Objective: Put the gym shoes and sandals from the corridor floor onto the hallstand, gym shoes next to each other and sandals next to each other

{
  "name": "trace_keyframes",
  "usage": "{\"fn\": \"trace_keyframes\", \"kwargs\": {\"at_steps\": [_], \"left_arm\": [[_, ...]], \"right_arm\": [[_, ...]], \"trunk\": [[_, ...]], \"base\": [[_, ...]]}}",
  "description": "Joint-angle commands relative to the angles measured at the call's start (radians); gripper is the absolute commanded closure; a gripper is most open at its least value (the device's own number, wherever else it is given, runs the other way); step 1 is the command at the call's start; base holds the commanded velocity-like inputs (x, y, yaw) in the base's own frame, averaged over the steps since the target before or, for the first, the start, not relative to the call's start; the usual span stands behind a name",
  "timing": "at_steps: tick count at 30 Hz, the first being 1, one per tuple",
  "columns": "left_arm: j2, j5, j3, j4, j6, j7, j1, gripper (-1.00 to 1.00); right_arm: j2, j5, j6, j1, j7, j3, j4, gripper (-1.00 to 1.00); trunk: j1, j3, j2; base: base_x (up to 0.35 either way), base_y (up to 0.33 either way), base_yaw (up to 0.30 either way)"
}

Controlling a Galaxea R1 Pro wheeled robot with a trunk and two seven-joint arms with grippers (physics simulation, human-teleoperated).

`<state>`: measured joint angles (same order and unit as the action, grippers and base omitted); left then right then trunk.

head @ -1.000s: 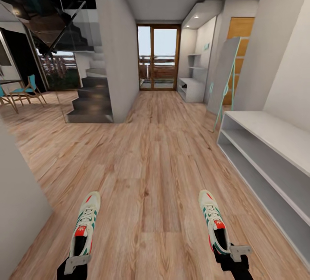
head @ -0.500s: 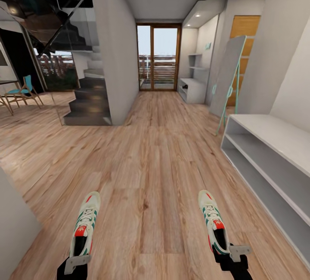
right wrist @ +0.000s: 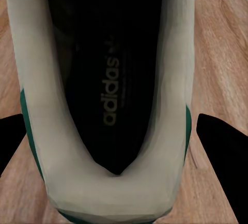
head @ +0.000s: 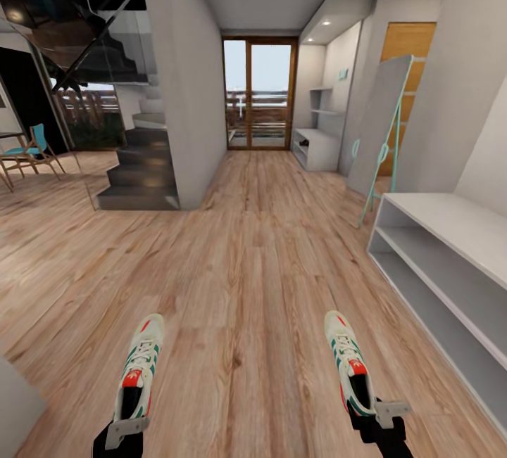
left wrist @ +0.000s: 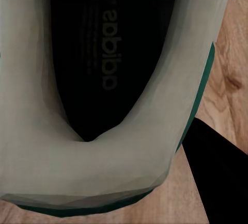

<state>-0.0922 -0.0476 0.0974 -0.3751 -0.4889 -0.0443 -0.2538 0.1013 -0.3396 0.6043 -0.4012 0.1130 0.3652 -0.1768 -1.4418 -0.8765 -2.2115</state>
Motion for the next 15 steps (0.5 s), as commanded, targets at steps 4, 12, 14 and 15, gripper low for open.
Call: {"fn": "trace_keyframes", "kwargs": {"at_steps": [4,12,14,15], "left_arm": [[0.000,-0.003,0.002,0.001,-0.003,-0.005,-0.001,1.00],[0.000,-0.002,0.002,0.001,-0.003,-0.005,-0.001,1.00],[0.000,-0.001,0.002,0.001,-0.002,-0.005,-0.001,1.00],[0.000,0.000,0.002,0.001,-0.003,-0.005,-0.001,1.00]], "right_arm": [[0.000,-0.003,0.003,-0.001,0.009,0.009,0.000,1.00],[0.004,-0.003,0.002,-0.001,0.011,0.009,0.001,1.00],[0.005,-0.003,0.002,-0.001,0.011,0.009,0.001,1.00],[0.006,-0.003,0.002,-0.001,0.011,0.009,0.000,1.00]], "trunk": [[0.000,-0.001,0.000],[0.000,-0.001,0.000],[0.000,-0.001,0.000],[0.000,-0.001,0.000]], "base": [[0.340,0.000,0.000],[0.340,0.000,0.000],[0.340,0.000,0.000],[0.340,0.000,0.000]]}}
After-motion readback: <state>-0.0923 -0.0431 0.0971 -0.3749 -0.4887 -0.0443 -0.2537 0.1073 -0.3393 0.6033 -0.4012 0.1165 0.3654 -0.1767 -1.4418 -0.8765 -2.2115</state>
